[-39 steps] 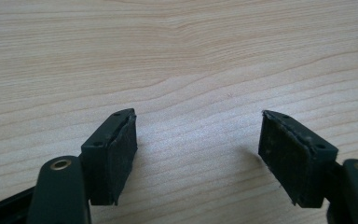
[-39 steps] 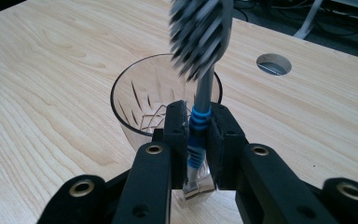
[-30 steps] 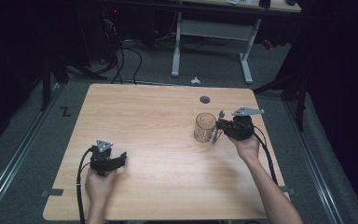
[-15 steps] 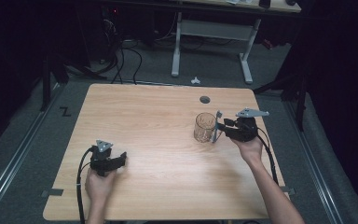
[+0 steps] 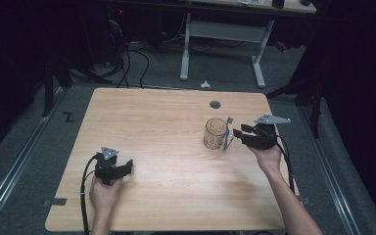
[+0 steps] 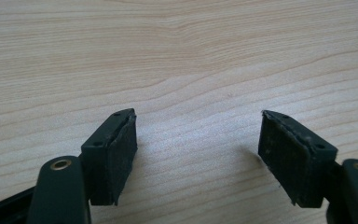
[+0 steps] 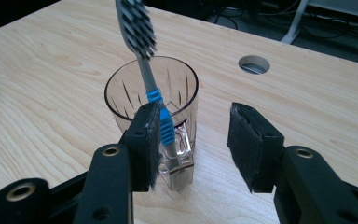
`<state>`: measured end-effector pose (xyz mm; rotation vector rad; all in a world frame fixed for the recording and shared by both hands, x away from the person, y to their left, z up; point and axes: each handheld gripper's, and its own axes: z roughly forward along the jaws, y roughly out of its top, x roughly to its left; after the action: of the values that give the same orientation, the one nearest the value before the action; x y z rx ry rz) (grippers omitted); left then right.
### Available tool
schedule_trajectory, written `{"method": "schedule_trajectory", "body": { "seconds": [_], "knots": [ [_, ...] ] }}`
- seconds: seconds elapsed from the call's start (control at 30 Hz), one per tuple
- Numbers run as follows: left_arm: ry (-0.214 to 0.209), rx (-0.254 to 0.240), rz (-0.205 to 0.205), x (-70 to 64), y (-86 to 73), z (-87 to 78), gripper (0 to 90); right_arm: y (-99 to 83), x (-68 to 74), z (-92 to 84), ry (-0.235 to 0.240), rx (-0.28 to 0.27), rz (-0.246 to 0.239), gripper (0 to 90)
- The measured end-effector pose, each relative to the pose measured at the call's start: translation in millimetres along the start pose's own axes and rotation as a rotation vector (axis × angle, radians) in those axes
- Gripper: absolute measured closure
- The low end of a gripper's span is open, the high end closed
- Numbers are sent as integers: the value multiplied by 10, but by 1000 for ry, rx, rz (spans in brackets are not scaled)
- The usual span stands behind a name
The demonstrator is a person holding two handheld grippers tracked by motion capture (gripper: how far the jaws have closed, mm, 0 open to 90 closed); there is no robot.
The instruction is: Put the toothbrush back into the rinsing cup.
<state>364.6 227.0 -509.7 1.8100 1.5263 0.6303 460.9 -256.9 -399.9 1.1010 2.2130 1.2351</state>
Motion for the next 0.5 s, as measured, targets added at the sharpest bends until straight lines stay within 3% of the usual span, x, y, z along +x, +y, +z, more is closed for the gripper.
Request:
{"method": "schedule_trajectory", "body": {
  "seconds": [0.5],
  "knots": [
    [-1,0,-1,1,0,0,286,11,-16,-132,-11,1,-8,555]
  ]
}}
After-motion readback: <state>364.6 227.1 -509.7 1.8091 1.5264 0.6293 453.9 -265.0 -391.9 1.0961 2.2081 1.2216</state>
